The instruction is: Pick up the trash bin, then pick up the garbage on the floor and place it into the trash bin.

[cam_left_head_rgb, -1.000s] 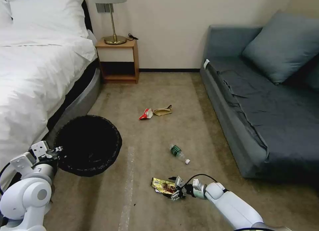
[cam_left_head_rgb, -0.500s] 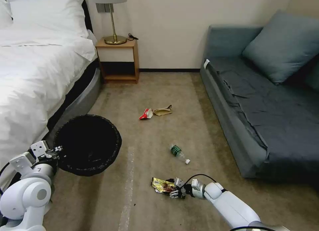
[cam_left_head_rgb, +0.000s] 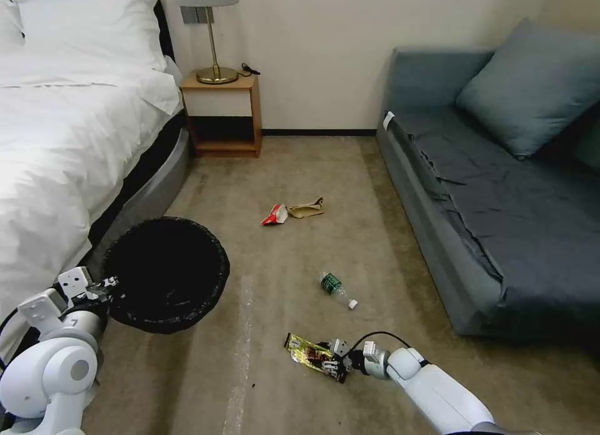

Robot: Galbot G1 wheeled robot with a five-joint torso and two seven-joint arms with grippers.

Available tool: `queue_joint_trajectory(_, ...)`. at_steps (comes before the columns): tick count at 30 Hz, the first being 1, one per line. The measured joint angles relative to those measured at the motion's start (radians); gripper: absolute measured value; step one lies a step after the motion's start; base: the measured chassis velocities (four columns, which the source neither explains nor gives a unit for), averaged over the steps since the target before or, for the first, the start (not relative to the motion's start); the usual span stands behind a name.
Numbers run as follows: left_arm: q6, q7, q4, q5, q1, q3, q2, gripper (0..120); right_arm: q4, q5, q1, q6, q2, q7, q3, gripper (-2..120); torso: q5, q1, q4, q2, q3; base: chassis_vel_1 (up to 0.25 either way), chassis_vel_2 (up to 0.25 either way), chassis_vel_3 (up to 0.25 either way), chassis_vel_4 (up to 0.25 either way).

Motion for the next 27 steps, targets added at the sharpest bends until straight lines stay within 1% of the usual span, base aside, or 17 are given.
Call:
queue_joint_trajectory(2,0.0,0.0,-0.002,0.002,0.0,0.0,0.0,3,0.006,0.003,-0.004,0.003,-0.006,0.0,0.003,19,0.0,0.0,0.0,0.0,0.0,0.0,0.0,0.0,0.0)
queue_joint_trajectory(3,0.0,0.0,-0.002,0.002,0.0,0.0,0.0,3,0.006,0.003,-0.004,0.003,-0.006,0.0,0.003,19,0.0,0.0,0.0,0.0,0.0,0.0,0.0,0.0,0.0)
queue_joint_trajectory(7,-0.001,0.0,-0.007,0.002,0.003,0.0,0.0,3,0.028,0.013,-0.014,0.006,-0.02,0.002,0.008,1,0.0,0.0,0.0,0.0,0.0,0.0,0.0,0.0,0.0)
queue_joint_trajectory(9,0.0,0.0,-0.008,0.002,0.004,0.0,0.0,3,0.036,0.019,-0.018,0.006,-0.025,0.003,0.008,0,0.0,0.0,0.0001,0.0,0.0,0.0,0.0,0.0,0.0)
queue_joint_trajectory(11,-0.001,0.0,-0.009,0.002,0.005,0.0,-0.001,3,0.062,0.052,-0.03,0.001,-0.043,0.008,0.001,0,0.0,0.0,0.0001,0.0,0.0,0.0,0.0,0.0,0.0)
queue_joint_trajectory(12,-0.001,0.0,-0.009,0.002,0.005,0.0,-0.001,3,0.086,0.09,-0.04,-0.004,-0.06,0.013,-0.011,0,0.0,0.0,0.0,0.0,0.0,0.0,0.0,0.0,0.0)
queue_joint_trajectory(13,-0.001,0.0,-0.009,0.002,0.005,0.0,-0.001,3,0.086,0.09,-0.04,-0.004,-0.06,0.013,-0.011,0,0.0,0.0,0.0,0.0,0.0,0.0,0.0,0.0,0.0)
queue_joint_trajectory(17,0.0,0.0,-0.015,0.002,0.009,0.003,-0.001,3,0.15,0.169,-0.052,0.004,-0.097,0.015,-0.003,0,0.0005,0.0,-0.0002,0.0,0.0,0.0,0.0,0.0,0.0)
queue_joint_trajectory(18,0.0,0.0,-0.015,0.002,0.009,0.003,-0.001,3,0.15,0.169,-0.052,0.004,-0.097,0.015,-0.003,0,0.0005,0.0,-0.0002,0.0,0.0,0.0,0.0,0.0,0.0)
queue_joint_trajectory(20,0.0,0.0,-0.016,0.003,0.012,0.006,-0.002,3,0.221,0.24,-0.052,0.003,-0.132,0.021,0.015,0,0.0001,0.0,0.0,0.0,0.0,0.0,0.0,0.0,0.0)
queue_joint_trajectory(22,0.001,0.0,-0.016,0.006,0.013,0.008,-0.003,3,0.33,0.317,-0.046,-0.028,-0.176,0.049,0.036,0,-0.0003,0.0,-0.0002,0.0,0.0,0.0,0.0,0.0,0.0)
queue_joint_trajectory(23,0.001,0.0,-0.016,0.006,0.013,0.008,-0.003,3,0.33,0.317,-0.046,-0.028,-0.176,0.049,0.036,0,-0.0003,0.0,-0.0002,0.0,0.0,0.0,0.0,0.0,0.0)
queue_joint_trajectory(26,0.002,0.0,-0.013,0.017,0.016,0.015,-0.003,3,0.552,0.421,-0.021,-0.101,-0.224,0.123,0.065,0,0.0,0.0,-0.0001,0.0,0.0,0.0,0.0,0.0,0.0)
queue_joint_trajectory(27,0.002,0.0,-0.013,0.017,0.016,0.015,-0.003,3,0.552,0.421,-0.021,-0.101,-0.224,0.123,0.065,0,0.0,0.0,-0.0001,0.0,0.0,0.0,0.0,0.0,0.0)
